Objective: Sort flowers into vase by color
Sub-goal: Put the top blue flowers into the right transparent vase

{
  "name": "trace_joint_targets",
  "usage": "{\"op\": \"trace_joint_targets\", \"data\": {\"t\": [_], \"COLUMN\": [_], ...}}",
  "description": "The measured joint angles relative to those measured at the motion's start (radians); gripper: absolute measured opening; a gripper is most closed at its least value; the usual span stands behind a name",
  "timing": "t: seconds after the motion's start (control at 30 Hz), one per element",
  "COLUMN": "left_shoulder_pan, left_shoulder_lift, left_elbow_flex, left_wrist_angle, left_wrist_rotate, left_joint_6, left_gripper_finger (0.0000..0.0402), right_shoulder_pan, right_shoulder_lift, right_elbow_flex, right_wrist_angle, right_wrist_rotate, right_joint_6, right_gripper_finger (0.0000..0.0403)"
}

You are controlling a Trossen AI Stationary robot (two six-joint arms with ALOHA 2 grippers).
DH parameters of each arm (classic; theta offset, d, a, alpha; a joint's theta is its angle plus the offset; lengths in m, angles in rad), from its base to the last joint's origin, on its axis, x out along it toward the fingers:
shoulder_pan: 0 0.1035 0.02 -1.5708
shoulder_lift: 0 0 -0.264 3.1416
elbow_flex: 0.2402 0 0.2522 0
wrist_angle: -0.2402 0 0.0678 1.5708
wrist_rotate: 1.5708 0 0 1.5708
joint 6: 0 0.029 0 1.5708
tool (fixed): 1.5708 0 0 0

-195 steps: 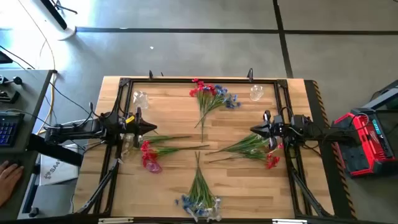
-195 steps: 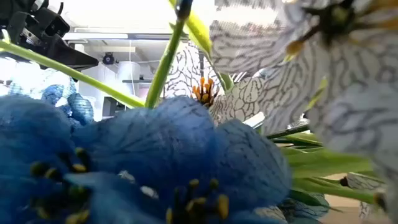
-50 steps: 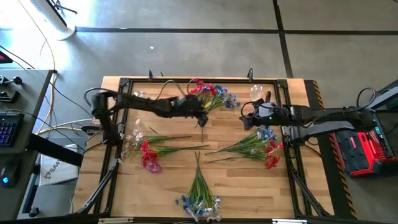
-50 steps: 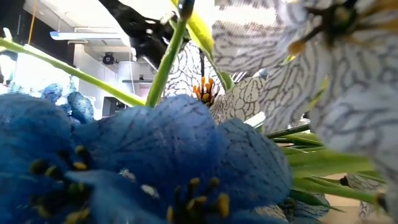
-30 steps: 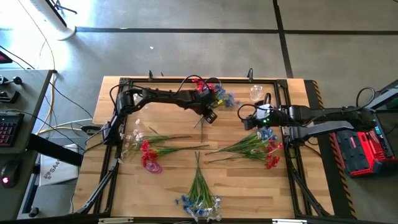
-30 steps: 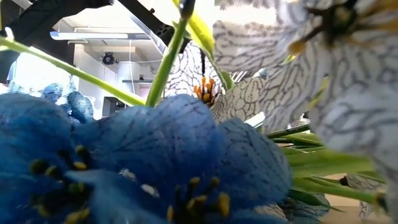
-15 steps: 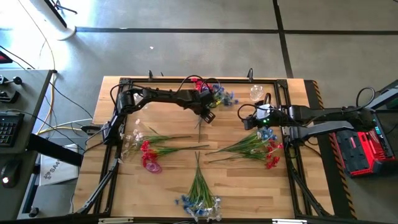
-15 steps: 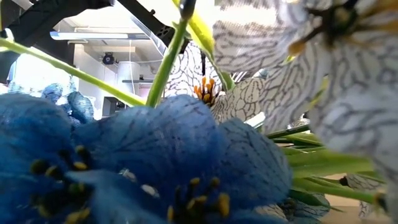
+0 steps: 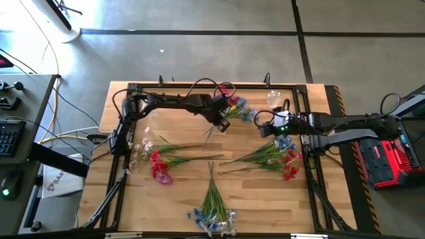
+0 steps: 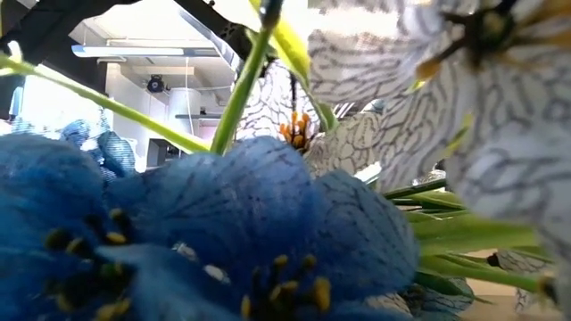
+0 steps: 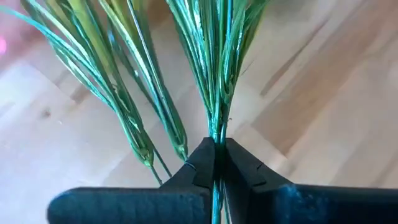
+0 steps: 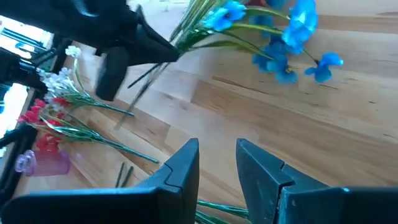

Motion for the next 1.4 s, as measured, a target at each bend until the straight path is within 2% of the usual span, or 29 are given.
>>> {"op": "trace_joint_targets", "data": {"t": [0.23,0.7,0.93,1.4], "left_shoulder_pan": [0.028,0.03,0.017,0.021], "left_shoulder_lift": [-0.082,-0.066,-0.034,0.038], "left_elbow_flex": [0.001,0.0,-0.034,-0.034], "left_wrist_angle": [-0.014,-0.04,-0.003,0.017], "left_wrist_rotate": [-0.041,-0.035,-0.037,-0.037], "left_joint_6": [0.038,0.073,0.14,0.165], "left_gripper_finger": [0.0023,0.0074,0.0076,0.007], "right_shoulder_pan": [0.0,0.0,0.001,0.008], "right_shoulder_lift": [0.0,0.0,0.0,0.001], "right_elbow_flex": [0.0,0.0,0.0,0.0], "right_wrist_angle": [0.062,0.049,0.049,0.045], "right_wrist_rotate": [-0.012,-0.015,-0.015,-0.015], "right_joint_6": [-0.022,0.03,0.029,0.027], "right_gripper_finger": [0.0098,0.015,0.0151,0.0151]}}
